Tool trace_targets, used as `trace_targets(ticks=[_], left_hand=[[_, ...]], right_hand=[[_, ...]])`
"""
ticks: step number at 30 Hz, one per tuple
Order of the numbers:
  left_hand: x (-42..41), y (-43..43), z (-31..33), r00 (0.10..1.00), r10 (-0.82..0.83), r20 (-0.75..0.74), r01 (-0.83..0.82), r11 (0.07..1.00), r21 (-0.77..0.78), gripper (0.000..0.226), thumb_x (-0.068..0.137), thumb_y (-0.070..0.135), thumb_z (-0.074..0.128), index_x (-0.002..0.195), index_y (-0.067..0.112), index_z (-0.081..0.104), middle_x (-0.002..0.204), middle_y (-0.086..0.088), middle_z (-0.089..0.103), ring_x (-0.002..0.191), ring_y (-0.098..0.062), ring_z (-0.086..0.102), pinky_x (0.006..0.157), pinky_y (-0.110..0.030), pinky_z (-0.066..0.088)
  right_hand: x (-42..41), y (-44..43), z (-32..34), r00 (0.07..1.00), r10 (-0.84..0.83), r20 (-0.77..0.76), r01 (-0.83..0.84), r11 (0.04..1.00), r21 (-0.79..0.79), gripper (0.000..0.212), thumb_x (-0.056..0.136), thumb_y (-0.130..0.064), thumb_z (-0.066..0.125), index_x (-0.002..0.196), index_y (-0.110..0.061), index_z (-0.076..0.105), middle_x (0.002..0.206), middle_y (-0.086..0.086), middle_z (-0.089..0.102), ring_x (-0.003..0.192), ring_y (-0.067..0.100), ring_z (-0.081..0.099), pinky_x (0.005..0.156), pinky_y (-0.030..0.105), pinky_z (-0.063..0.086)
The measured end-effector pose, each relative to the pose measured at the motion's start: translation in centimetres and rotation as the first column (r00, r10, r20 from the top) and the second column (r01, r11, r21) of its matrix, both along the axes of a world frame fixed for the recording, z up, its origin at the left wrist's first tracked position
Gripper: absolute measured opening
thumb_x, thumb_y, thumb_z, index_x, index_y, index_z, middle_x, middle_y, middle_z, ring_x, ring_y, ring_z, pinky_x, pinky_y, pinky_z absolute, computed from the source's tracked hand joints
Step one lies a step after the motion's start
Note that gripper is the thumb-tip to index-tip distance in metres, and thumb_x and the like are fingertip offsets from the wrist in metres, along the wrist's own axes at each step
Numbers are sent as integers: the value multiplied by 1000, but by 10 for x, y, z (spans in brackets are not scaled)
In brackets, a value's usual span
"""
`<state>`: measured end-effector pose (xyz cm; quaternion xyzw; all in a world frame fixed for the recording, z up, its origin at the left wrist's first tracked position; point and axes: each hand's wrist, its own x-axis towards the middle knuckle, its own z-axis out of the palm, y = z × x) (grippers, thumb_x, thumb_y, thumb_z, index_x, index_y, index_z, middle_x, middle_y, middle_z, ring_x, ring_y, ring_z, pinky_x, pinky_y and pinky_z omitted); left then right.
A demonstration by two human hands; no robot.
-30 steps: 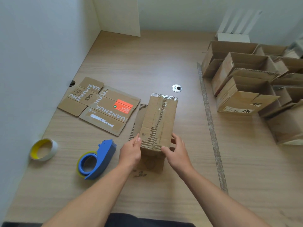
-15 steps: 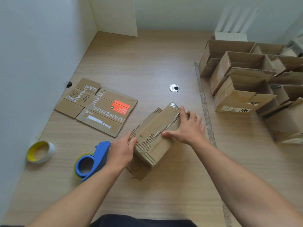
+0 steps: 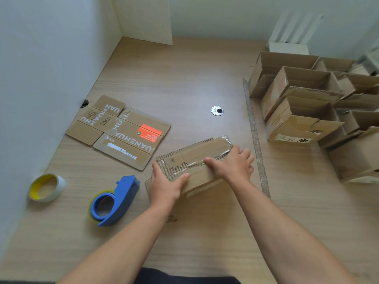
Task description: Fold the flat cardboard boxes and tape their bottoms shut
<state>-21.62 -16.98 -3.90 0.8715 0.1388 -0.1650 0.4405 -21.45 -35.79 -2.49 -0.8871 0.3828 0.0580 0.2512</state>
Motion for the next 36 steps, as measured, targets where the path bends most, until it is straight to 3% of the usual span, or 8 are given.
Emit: trace_targets(ticks=[9, 14, 19, 22, 25, 28, 32, 36], left_hand=[[12, -13, -2, 995, 85, 45, -94, 950, 297, 132, 65, 76, 71, 156, 10, 3, 159, -10, 26, 144, -30, 29, 114, -43, 26], [19, -2, -9, 991, 111, 68, -120, 981, 153, 93, 86, 52, 68, 157, 21, 16, 159, -3, 30, 143, -28, 33, 113, -47, 33], [23, 22, -14, 990, 37, 134, -42, 998, 37, 60, 98, 34, 57, 153, 23, 34, 153, -5, 43, 141, -26, 39, 113, -40, 32], [28, 35, -20, 991, 26, 130, -21, 999, -41, 54, 99, 31, 57, 150, 22, 40, 150, -4, 47, 140, -21, 41, 116, -36, 32], [32, 39, -24, 994, 9, 111, 4, 993, -116, 50, 100, 29, 55, 149, 24, 42, 148, 0, 49, 139, -17, 41, 117, -34, 31], [38, 43, -26, 993, -48, 105, 61, 989, -133, 49, 101, 29, 54, 148, 25, 43, 147, 2, 50, 138, -16, 43, 116, -34, 33], [55, 46, -20, 981, -159, 107, 167, 984, -69, 48, 101, 30, 53, 148, 25, 44, 146, 3, 51, 136, -16, 46, 113, -32, 35], [64, 44, -10, 970, -224, 100, 238, 957, -166, 53, 99, 30, 58, 148, 19, 43, 148, 2, 49, 132, -9, 47, 112, -27, 33]], right_hand=[[-12, 4, -9, 997, -34, 63, 27, 994, 111, 84, 69, -66, 77, 122, -14, 39, 127, 10, 51, 119, 33, 52, 86, 41, 46], [-17, -14, -18, 986, -38, 165, 9, 986, 169, 51, 81, -54, 73, 102, -18, 43, 105, 5, 56, 96, 29, 54, 73, 34, 35], [-32, -30, -28, 971, -63, 231, -11, 951, 308, 36, 85, -48, 72, 92, -20, 50, 83, -3, 59, 85, 29, 60, 74, 38, 48], [-39, -44, -25, 967, -90, 239, -41, 868, 495, 27, 90, -42, 69, 110, -27, 59, 87, 1, 61, 84, 22, 62, 73, 35, 49], [-45, -55, -23, 962, -56, 266, -149, 710, 688, 47, 98, -28, 62, 139, -44, 44, 113, -1, 61, 95, 9, 63, 83, 30, 53], [-51, -52, -30, 931, -138, 338, -193, 602, 775, 37, 98, -14, 60, 122, -42, 59, 124, 6, 65, 105, 13, 65, 95, 30, 52], [-58, -52, -35, 923, -184, 338, -159, 618, 770, 28, 93, -10, 68, 115, -27, 63, 122, 17, 66, 100, 17, 67, 77, 26, 56], [-70, -59, -34, 936, -111, 333, -155, 720, 676, 23, 92, -20, 70, 113, -26, 61, 117, 12, 62, 97, 19, 62, 78, 30, 53]])
